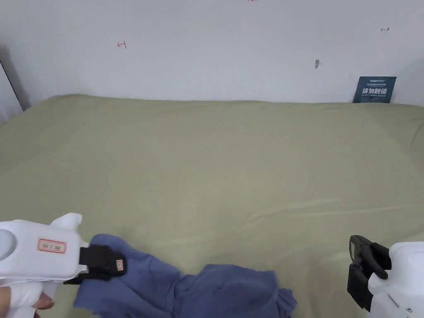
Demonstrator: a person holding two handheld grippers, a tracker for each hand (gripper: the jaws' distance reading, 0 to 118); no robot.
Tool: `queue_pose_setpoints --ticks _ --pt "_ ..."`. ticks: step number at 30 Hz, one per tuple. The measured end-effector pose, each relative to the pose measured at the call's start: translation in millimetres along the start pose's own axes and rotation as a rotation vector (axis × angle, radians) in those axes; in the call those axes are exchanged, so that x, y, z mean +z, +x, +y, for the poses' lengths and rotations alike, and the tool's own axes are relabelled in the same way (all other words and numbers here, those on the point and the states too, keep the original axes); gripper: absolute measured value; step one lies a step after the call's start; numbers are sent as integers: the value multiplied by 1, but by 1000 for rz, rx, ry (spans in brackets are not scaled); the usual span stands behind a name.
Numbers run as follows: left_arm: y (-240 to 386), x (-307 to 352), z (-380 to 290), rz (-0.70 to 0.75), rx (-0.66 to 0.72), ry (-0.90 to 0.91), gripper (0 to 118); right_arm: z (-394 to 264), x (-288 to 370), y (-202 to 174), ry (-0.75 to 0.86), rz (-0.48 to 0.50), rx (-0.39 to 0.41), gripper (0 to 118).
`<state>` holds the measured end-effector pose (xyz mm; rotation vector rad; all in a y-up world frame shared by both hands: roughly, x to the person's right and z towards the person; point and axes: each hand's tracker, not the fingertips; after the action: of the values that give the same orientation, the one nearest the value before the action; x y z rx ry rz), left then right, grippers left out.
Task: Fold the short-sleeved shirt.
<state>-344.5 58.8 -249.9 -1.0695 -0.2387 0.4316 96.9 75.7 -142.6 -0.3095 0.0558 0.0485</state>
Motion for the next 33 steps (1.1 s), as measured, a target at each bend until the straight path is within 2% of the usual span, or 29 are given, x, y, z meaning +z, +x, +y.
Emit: queue_pose_setpoints --ticks 3,6,11,14,15,16,17,18,19,21,25,26,28,29,30,31,33 --pt "46 -9 0 46 -43 -45 15 -2 4 4 -1 -9 7 2" --pt "90 -25 -3 129 -172 -78 15 -4 6 13 -3 -23 -8 2" --pt "147 -70 -16 125 -250 -138 15 -7 9 27 -2 -48 -48 2" --pt "183 -105 -36 189 -347 -160 15 -9 10 35 -7 -64 -63 2" --pt "191 -120 -43 179 -338 -162 17 -11 10 37 -8 -69 -69 2" --pt "200 -138 -52 179 -332 -165 32 -12 11 40 -14 -77 -79 2" --pt "205 -151 -58 176 -332 -169 81 -13 11 43 -17 -79 -85 2" --pt "209 -163 -64 139 -332 -182 112 -14 12 45 -20 -84 -90 2" --pt "215 -176 -69 98 -351 -220 118 -15 13 46 -25 -90 -94 2" --pt "222 -183 -76 0 -300 -137 116 -17 16 50 -29 -101 -98 2" --pt "210 -160 -65 -90 -225 -148 113 -18 19 55 -37 -118 -92 2" --pt "201 -148 -62 -102 -197 -131 105 -18 18 56 -39 -120 -92 2" --pt "178 -125 -56 -148 -134 -75 72 -20 15 56 -43 -123 -99 2" --pt "166 -113 -53 -166 -110 -62 41 -21 13 56 -49 -120 -107 2" --pt "155 -106 -52 -179 -97 -53 16 -22 11 55 -55 -115 -114 2" --pt "143 -103 -52 -189 -88 -59 6 -24 9 54 -63 -106 -120 2" --pt "127 -106 -53 -264 -99 -104 6 -27 5 49 -78 -94 -118 2"
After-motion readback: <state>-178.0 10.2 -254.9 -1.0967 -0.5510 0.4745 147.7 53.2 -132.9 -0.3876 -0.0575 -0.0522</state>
